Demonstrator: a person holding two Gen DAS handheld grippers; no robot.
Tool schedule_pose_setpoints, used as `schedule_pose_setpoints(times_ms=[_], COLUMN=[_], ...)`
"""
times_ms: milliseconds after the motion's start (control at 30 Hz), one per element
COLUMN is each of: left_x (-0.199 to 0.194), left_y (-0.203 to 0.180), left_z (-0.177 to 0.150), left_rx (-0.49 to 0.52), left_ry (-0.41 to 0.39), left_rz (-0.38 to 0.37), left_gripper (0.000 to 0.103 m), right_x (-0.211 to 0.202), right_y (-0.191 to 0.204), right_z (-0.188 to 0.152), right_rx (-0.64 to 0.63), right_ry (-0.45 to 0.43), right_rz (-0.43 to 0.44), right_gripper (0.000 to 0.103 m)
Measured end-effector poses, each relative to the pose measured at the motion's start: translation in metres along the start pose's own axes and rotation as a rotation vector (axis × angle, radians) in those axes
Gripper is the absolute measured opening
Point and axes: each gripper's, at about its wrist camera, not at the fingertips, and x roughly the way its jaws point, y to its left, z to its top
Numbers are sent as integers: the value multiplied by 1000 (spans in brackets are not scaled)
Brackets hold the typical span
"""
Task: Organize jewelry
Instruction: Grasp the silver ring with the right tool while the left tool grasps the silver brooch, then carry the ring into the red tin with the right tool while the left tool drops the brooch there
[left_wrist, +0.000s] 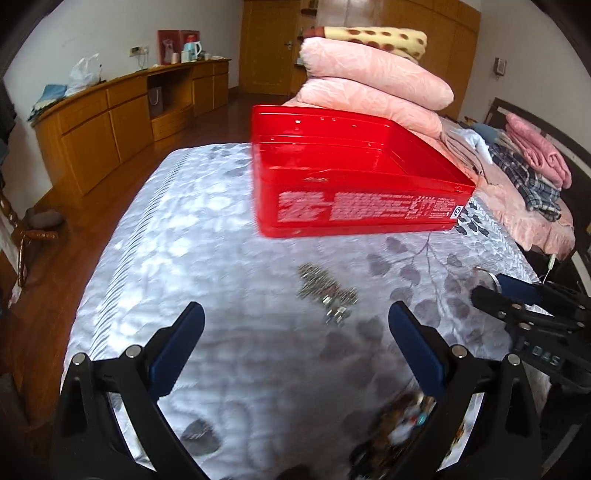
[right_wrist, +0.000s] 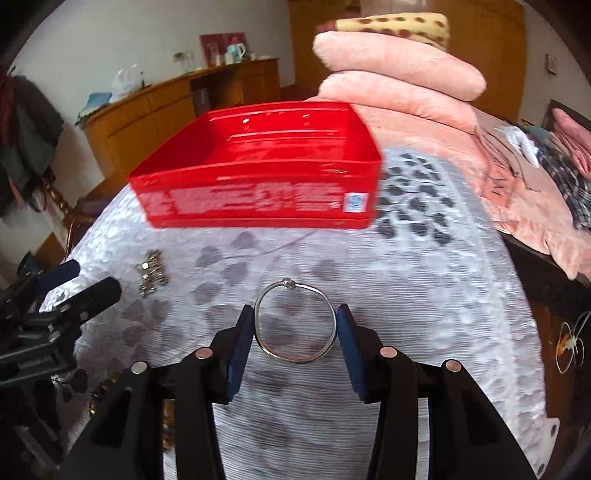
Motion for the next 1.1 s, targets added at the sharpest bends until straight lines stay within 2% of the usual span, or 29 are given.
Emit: schedule_pose_setpoints(times_ms=[67,133,167,367,433,500,533,567,600,800,1100], left_x=[10,20,26,51,51,50,49,49,48,43,15], left_y=[-9,-15,-17,-19,-21,-22,-21,-21,-22,-21,-7], left_z=[7,11,13,14,13,13,13,13,12,11,-9], left_rx=[12,20,23,2,5,4,-1,-4,-1,-13,-25], left_ry=[13,38,57,126,118,112,110,106,105,81,75], left_rz=[0,-3,-8,2,21,18,19,15,10,-23,-71], left_gripper=[95,83,73,70,63,46,42,31,27,19,16], right_x=[-1,-2,-1,3,5,7,7,7,7,4,6], right_y=[-8,-15,-17,-22,-22,-23,-22,-23,-23,-24,-15], right_z=[-1,-3,-3,-2,-2,-1,-2,-2,-2,-2,-5], right_rx=[11,21,24,29,30,35,36,38,39,46,30], right_ry=[-6,-9,-11,-17,-16,-12,-12,-12,-14,-16,-3], right_rz=[1,10,16,52,62,71,74,78,79,79,89], right_gripper=[45,45,45,45,45,45,45,45,45,45,45])
